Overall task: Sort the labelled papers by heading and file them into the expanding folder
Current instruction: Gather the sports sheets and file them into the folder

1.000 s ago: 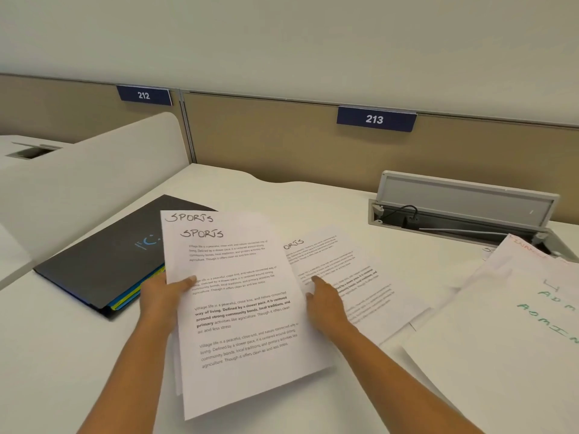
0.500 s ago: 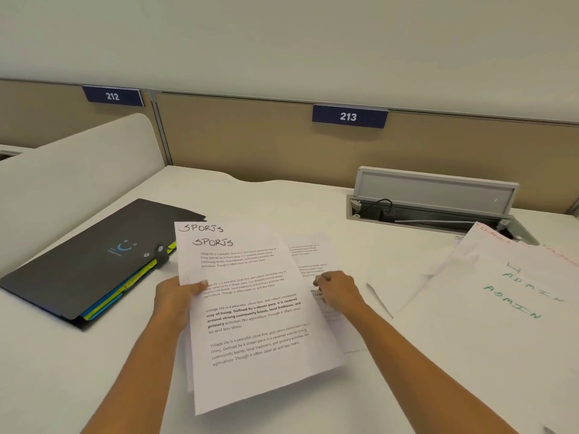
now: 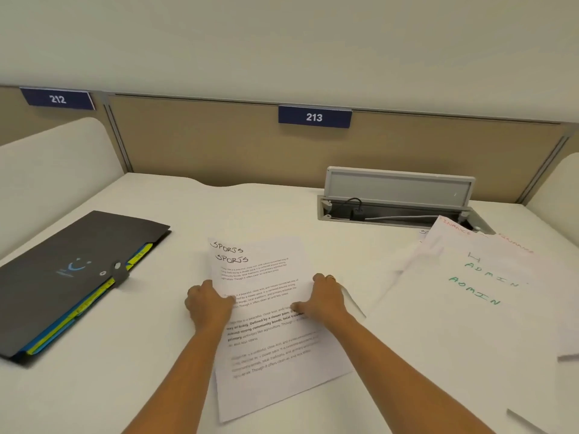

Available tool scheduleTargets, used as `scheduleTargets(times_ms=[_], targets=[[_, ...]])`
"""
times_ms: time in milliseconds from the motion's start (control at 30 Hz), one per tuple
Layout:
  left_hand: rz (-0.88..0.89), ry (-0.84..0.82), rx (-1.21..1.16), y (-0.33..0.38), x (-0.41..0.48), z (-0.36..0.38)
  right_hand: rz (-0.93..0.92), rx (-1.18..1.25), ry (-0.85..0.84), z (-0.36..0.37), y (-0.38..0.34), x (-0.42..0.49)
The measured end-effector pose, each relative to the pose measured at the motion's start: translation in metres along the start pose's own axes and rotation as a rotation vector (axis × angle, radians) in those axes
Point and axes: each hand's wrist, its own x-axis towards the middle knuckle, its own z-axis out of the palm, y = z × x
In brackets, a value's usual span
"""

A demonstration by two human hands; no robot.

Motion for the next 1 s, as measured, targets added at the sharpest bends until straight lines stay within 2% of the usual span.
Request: scheduleTargets(times_ms=[100, 200, 333, 467, 567, 667, 800, 900, 1000], targets=[[0.002, -0.054, 0.025, 0.004, 0.004, 0.005, 0.062, 0.075, -0.014, 0.001, -0.003, 0.0], [-0.034, -0.078, -0.073, 0.003, 0.011, 0.002, 0.133, 0.156, -0.055, 0.0, -0.005, -0.001], [-0.099, -0.1, -0.327, 0.004, 0.013, -0.005, 0.176, 0.234, -0.088, -0.002, -0.004, -0.003], [-0.178, -0.215, -0.69, 0.01, 0.008, -0.013, 0.194, 0.59, -0.046, -0.007, 0.002, -0.007], [-0.098, -0.246, -0.832, 0.029, 0.0, -0.025, 0.084, 0.785, 0.088, -0.02, 0.004, -0.011], [0.081, -0.233, -0.923, 0.055, -0.009, -0.041, -0.049, 0.937, 0.247, -0.042, 0.005, -0.011], [0.287, -0.205, -1.009, 0.082, -0.019, -0.053, -0.197, 1.092, 0.357, -0.066, 0.003, -0.016], [0.331, -0.213, -1.023, 0.086, -0.024, -0.047, -0.251, 1.088, 0.374, -0.068, 0.009, -0.021], [0.293, -0.291, -0.925, 0.075, -0.031, -0.031, -0.236, 1.017, 0.352, -0.057, 0.022, -0.021]])
